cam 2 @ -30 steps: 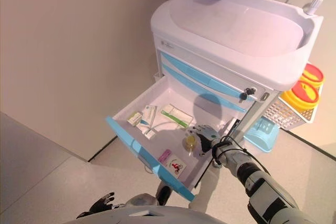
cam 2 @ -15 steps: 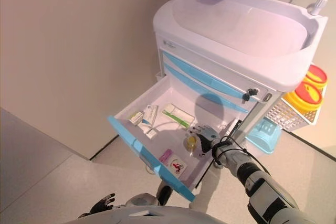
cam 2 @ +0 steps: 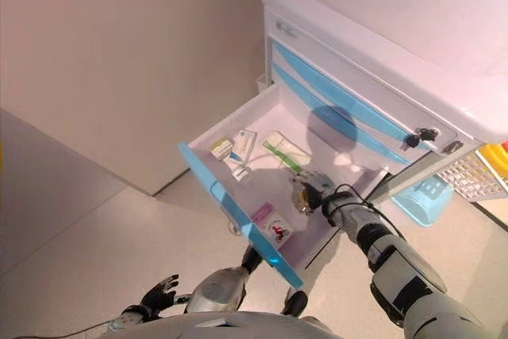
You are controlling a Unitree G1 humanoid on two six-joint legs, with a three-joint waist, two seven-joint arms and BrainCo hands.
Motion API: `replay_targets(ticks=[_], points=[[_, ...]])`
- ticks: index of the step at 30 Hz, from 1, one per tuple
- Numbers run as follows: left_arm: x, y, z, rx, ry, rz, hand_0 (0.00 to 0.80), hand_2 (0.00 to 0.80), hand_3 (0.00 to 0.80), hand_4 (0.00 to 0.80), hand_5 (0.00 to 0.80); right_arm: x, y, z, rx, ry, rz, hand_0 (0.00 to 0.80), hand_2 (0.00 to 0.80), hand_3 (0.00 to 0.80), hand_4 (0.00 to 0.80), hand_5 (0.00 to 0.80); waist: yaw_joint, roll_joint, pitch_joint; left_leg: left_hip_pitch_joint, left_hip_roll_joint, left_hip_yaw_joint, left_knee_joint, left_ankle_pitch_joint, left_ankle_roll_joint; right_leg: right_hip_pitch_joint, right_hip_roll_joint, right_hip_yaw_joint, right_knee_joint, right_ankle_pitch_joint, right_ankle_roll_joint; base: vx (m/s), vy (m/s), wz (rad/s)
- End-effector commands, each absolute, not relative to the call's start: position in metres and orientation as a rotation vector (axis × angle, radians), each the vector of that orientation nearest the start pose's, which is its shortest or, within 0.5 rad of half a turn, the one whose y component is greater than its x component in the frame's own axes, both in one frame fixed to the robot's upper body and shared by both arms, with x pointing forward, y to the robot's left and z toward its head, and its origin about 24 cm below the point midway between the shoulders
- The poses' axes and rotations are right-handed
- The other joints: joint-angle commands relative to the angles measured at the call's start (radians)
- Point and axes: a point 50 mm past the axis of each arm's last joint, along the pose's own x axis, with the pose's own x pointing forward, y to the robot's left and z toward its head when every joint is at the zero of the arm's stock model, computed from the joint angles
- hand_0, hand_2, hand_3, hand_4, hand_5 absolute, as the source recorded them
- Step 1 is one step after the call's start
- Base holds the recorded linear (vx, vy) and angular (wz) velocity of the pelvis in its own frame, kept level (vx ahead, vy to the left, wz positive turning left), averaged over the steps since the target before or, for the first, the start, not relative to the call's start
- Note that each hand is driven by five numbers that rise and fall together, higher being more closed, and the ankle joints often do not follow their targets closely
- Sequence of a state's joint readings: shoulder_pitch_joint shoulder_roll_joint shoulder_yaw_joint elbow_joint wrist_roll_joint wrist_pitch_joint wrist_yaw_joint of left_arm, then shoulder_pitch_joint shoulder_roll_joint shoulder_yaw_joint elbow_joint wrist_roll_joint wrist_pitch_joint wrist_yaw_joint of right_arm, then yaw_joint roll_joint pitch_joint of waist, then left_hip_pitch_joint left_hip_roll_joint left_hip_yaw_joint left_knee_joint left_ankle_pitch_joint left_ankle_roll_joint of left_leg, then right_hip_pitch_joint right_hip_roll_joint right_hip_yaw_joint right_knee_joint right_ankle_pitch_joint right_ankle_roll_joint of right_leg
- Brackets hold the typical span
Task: Open the drawer and pick up the medicine
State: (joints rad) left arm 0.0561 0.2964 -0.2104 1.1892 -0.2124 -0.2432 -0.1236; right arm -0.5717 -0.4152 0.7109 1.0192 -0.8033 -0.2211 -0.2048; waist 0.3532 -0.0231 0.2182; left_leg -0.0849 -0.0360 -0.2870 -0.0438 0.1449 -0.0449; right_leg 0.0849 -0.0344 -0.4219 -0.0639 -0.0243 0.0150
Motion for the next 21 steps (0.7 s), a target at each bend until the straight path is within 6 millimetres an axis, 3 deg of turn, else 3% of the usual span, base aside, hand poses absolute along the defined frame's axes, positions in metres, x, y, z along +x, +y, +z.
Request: replay_targets(ticks=[1, 10, 21], points=[[0.105, 0.245, -0.145, 0.178, 0.967, -0.034, 0.0, 0.0, 0.0, 0.0, 0.0, 0.327, -0.167, -0.003, -1.554, -0.043, 0.53, 0.0, 0.0, 0.0, 0.0, 0.0, 0.011, -0.034, 0.009, -0.003, -0.055, 0.043, 0.054, -0.149, 0.05, -0.066, -0.076, 0.061, 0.106, -0.031, 0.028, 0.001, 0.006, -0.03], [0.122, 0.237, -0.14, 0.176, 0.901, -0.059, 0.0, 0.0, 0.0, 0.0, 0.0, 0.334, -0.169, 0.004, -1.568, -0.047, 0.505, 0.0, 0.0, 0.0, 0.0, 0.0, 0.012, -0.03, 0.022, -0.022, -0.056, 0.053, 0.057, -0.146, 0.053, -0.085, -0.084, 0.063, 0.106, -0.021, 0.038, -0.01, -0.002, 0.0], [0.123, 0.242, -0.138, 0.19, 0.91, -0.067, 0.0, 0.0, 0.0, 0.0, 0.0, 0.331, -0.171, -0.002, -1.581, -0.006, 0.547, 0.0, 0.0, 0.0, 0.0, 0.0, 0.016, -0.03, 0.018, -0.02, -0.054, 0.058, 0.056, -0.148, 0.053, -0.084, -0.085, 0.065, 0.102, -0.017, 0.043, 0.0, 0.0, 0.0]])
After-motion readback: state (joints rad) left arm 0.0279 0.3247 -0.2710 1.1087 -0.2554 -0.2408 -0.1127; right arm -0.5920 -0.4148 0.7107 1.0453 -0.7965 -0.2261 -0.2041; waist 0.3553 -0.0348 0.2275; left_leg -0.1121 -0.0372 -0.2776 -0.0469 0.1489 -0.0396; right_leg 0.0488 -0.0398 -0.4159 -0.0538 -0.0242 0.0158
